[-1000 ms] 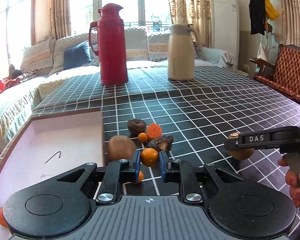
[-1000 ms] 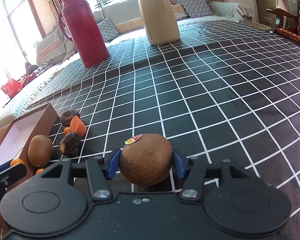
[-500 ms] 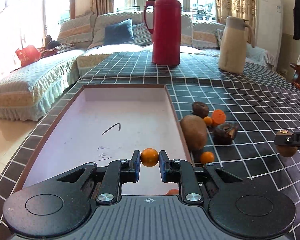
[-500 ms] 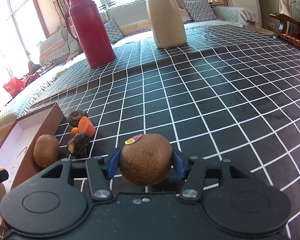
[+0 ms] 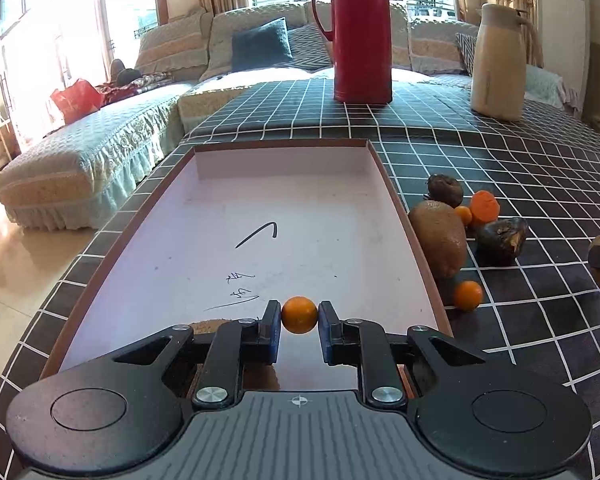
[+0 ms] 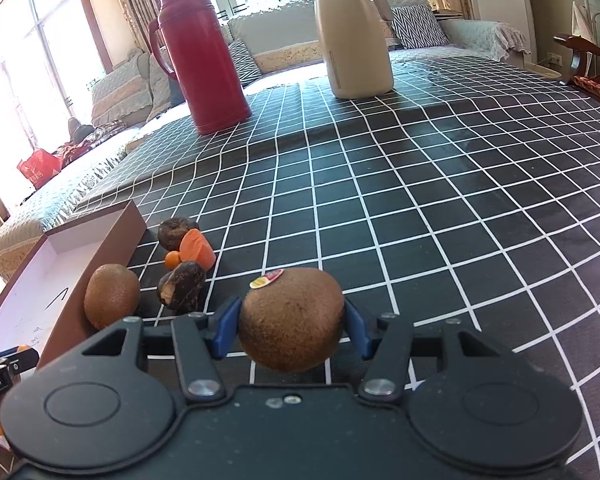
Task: Organize fruits
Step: 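Carry the kumquat over the tray and open the left gripper, then lower the held kiwi into the tray and open the right gripper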
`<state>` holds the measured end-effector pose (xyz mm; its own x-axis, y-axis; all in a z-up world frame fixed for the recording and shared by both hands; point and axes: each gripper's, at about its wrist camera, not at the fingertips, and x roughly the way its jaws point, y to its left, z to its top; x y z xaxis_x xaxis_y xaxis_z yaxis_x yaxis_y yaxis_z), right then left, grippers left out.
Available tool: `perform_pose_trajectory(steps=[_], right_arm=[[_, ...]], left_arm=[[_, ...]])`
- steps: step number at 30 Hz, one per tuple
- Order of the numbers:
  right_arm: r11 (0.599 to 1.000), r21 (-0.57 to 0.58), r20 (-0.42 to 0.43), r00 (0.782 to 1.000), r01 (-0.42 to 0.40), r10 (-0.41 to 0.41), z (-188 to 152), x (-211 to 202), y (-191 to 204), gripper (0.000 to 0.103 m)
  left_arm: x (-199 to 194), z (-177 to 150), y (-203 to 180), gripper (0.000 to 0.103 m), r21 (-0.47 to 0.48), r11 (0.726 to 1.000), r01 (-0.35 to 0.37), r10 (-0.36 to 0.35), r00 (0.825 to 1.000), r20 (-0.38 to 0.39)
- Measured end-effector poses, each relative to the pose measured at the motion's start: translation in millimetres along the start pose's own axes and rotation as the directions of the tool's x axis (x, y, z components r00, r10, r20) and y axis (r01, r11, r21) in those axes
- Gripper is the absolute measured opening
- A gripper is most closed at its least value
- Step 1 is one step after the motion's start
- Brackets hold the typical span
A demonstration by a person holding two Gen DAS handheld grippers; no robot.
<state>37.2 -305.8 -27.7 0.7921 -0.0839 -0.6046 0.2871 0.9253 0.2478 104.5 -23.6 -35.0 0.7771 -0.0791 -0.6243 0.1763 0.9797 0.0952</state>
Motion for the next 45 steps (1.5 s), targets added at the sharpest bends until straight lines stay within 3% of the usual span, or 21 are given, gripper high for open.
perform_pose_trajectory(steps=[7,9,11,13,18,19,20,22,25,28,32,37,45], right_arm=[[1.000,0.006,0.005,1.000,-0.012,0.012,0.1,-1.7,1.5,0.055],[1.000,0.005,0.004,1.000,-0.014,0.014,0.0,-2.2,1.1,0.055],[1.000,0.006,0.004,1.000,-0.014,0.014,-0.1,-2.4,1.3,0.055],[1.000,0.009,0.002,1.000,-0.016,0.016,-0.4,-3.1,1.4,0.055],[0.999,0.017,0.010,0.999,-0.034,0.034,0.2,-6.1,0.1,0.055],[0.999,0.020,0.011,0.999,-0.039,0.039,0.8,-6.7,0.4,0.055],[0.999,0.024,0.012,0.999,-0.044,0.044,1.4,-7.4,0.7,0.055],[0.997,0.034,0.029,0.998,-0.064,0.063,2.1,-11.5,2.8,0.055],[0.995,0.025,0.055,0.994,-0.098,0.096,4.7,-17.5,9.8,0.055],[0.989,-0.001,0.088,0.985,-0.147,0.146,7.0,-23.4,22.6,0.055],[0.975,-0.033,0.104,0.969,-0.220,0.222,9.5,-25.8,43.2,0.055],[0.947,-0.125,0.096,0.947,-0.295,0.307,5.8,-21.2,79.0,0.055],[0.860,-0.315,0.010,0.905,-0.401,0.425,-7.2,-9.7,140.4,0.055]], left_arm=[[-4.0,1.5,15.1,0.023,-0.092,0.995,0.047,-0.046,0.999,0.010],[-3.0,2.0,17.8,0.034,-0.115,0.992,0.056,-0.055,0.998,0.013],[-3.8,2.4,17.0,0.054,-0.121,0.990,0.069,-0.066,0.997,0.028],[-6.2,2.0,13.8,0.066,-0.109,0.992,0.061,-0.055,0.997,0.050],[-19.4,5.2,18.5,0.069,-0.130,0.989,0.075,-0.061,0.993,0.103],[-23.1,5.1,20.8,0.074,-0.140,0.987,0.076,-0.060,0.992,0.115],[-27.1,5.4,22.9,0.087,-0.147,0.987,0.065,-0.047,0.991,0.127],[-34.6,5.1,25.1,0.097,-0.151,0.989,-0.005,0.028,0.988,0.155],[-38.4,6.0,23.6,0.097,-0.101,0.988,-0.116,0.132,0.975,0.179],[-33.1,6.5,20.9,0.098,-0.052,0.974,-0.220,0.226,0.962,0.153],[-31.6,7.8,27.9,0.098,-0.061,0.971,-0.232,0.238,0.964,0.119],[-31.6,5.8,45.0,0.103,-0.113,0.951,-0.287,0.298,0.950,0.097],[-24.1,0.2,67.4,0.103,-0.153,0.942,-0.297,0.305,0.952,0.030]])
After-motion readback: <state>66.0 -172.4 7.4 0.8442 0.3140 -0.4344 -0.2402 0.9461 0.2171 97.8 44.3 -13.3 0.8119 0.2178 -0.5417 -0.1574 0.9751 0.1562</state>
